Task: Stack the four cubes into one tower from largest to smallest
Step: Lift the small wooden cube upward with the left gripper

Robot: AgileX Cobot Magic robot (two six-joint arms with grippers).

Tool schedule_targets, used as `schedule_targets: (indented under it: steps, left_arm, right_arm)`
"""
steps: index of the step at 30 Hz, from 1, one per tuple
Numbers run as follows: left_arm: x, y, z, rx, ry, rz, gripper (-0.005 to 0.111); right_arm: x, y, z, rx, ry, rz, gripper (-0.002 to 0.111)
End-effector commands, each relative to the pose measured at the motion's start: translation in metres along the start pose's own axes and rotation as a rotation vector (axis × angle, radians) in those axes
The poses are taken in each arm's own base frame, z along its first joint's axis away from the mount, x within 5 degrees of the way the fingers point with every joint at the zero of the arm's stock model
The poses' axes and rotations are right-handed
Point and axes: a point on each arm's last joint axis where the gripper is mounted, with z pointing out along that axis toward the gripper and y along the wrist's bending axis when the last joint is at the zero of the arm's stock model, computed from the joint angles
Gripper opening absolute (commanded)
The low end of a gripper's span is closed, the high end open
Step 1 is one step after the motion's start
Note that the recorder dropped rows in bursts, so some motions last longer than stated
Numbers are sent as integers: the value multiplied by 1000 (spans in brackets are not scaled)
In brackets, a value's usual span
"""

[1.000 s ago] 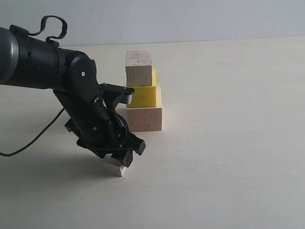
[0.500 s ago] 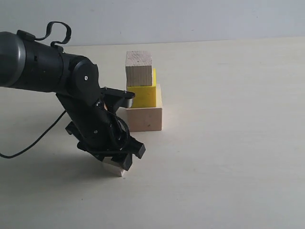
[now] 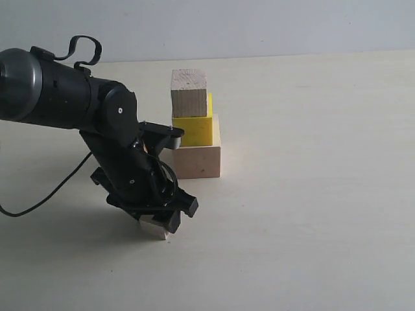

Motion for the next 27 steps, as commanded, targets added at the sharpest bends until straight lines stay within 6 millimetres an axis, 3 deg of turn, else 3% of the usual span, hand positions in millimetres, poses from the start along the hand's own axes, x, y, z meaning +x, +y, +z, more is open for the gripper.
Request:
schedule_targets:
  steps: [1,7,13,19,27]
  left_arm:
    - [-2,-2,0,-2,-11,17,61]
    - [-2,-2,0,-2,-7,17,40]
    - [0,-3,-2,1,5,29,0]
    - [1,-7,-23,14,-37,43,0]
    - [10,-20,-81,89,-164,153,0]
  right_arm:
    - [1,0,-1,-2,-9,-5,0]
    - [1,0,-1,-2,-9,-5,0]
    - [1,0,-1,-2,-7,-5,0]
    - [1,0,-1,-2,-7,-5,0]
    - [1,0,-1,-2,-5,-5,0]
